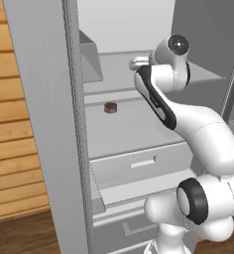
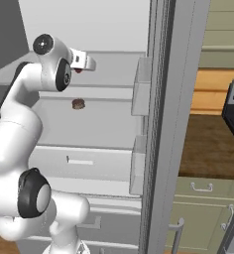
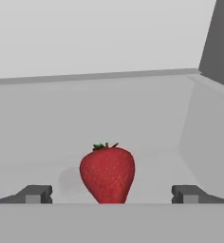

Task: Take the strawberry from the fridge and place it on top of the pancake, located on the dining counter.

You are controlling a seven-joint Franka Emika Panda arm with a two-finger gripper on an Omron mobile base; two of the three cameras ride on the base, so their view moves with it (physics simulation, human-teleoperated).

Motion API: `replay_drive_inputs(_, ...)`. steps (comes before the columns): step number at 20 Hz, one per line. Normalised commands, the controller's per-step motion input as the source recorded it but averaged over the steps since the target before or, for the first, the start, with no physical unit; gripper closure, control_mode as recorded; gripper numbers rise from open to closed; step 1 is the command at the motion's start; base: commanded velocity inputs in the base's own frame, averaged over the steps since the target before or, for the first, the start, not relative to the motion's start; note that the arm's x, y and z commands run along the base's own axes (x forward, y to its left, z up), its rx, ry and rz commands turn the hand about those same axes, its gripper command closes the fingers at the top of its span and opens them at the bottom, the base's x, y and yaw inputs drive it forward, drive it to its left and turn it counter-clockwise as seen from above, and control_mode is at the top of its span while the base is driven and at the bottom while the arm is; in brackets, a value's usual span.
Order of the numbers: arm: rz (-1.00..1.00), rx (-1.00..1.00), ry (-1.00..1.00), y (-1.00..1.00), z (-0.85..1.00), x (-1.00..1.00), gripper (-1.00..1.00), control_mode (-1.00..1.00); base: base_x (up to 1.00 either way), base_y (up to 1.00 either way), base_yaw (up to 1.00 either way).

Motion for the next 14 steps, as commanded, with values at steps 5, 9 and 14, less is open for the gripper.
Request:
replay_drive_inputs(5, 0.0, 0.0, 0.0, 0.0, 0.0, 0.24, -1.0, -1.0, 0.0, 0.0, 0.0)
replay_drive_inputs(9, 0.0, 0.0, 0.0, 0.0, -0.02, 0.08, -1.0, -1.0, 0.0, 0.0, 0.0)
replay_drive_inputs(14, 0.0, 0.0, 0.0, 0.0, 0.0, 0.19, 1.0, -1.0, 0.0, 0.0, 0.0)
